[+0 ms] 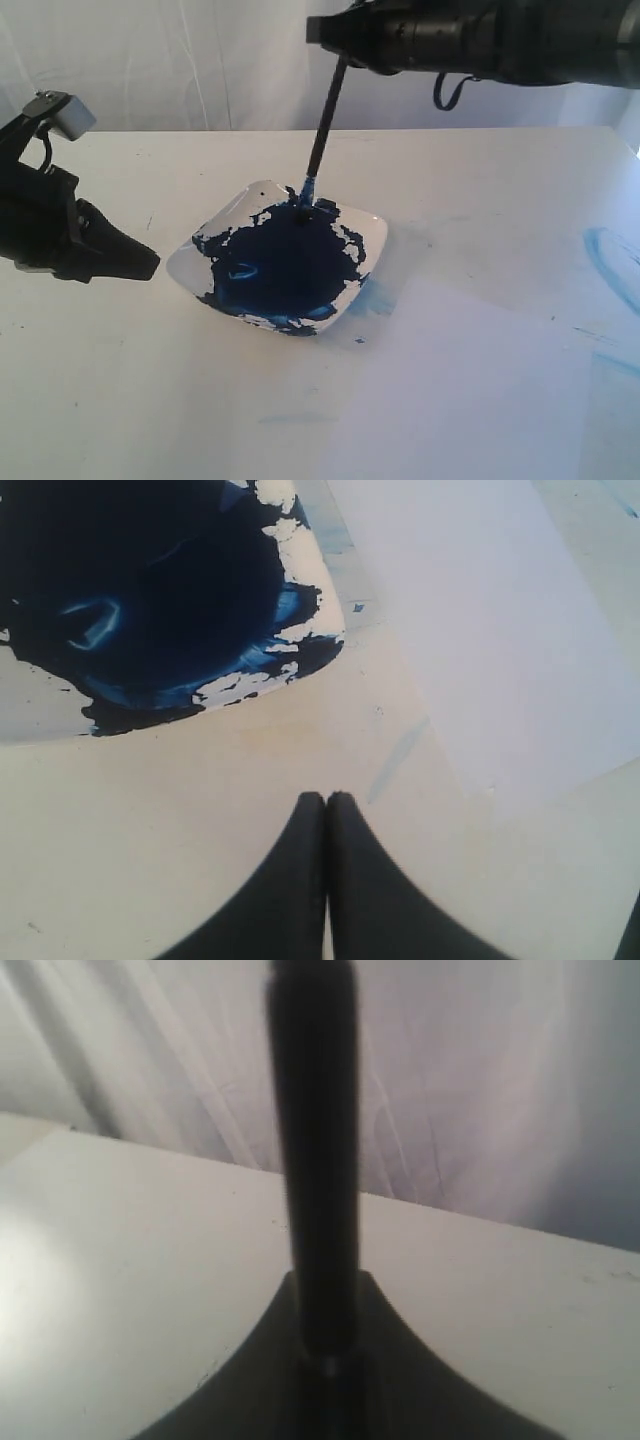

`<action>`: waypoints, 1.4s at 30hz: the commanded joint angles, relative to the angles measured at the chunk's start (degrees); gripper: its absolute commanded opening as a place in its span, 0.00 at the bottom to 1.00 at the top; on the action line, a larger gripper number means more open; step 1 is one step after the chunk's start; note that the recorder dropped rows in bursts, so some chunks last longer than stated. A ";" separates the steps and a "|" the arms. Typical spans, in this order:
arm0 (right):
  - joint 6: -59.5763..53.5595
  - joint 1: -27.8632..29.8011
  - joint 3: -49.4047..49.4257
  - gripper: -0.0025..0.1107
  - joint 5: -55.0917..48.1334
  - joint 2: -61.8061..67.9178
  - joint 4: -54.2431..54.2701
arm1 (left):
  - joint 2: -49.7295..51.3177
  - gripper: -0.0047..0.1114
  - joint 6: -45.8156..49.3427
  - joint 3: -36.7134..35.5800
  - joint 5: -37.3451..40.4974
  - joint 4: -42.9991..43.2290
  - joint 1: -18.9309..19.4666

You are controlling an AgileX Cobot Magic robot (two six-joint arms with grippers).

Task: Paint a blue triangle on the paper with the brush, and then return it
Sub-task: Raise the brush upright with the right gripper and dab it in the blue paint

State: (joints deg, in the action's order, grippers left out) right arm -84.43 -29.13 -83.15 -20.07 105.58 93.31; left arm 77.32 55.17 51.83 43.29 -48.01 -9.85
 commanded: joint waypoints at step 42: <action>-9.75 -4.44 -1.38 0.02 -4.98 1.28 -0.42 | -0.06 0.04 0.31 0.26 1.16 -1.17 -0.21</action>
State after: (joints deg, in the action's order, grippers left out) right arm -94.58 -33.63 -84.32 -23.74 106.81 92.96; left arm 77.32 55.30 51.83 43.29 -48.01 -9.85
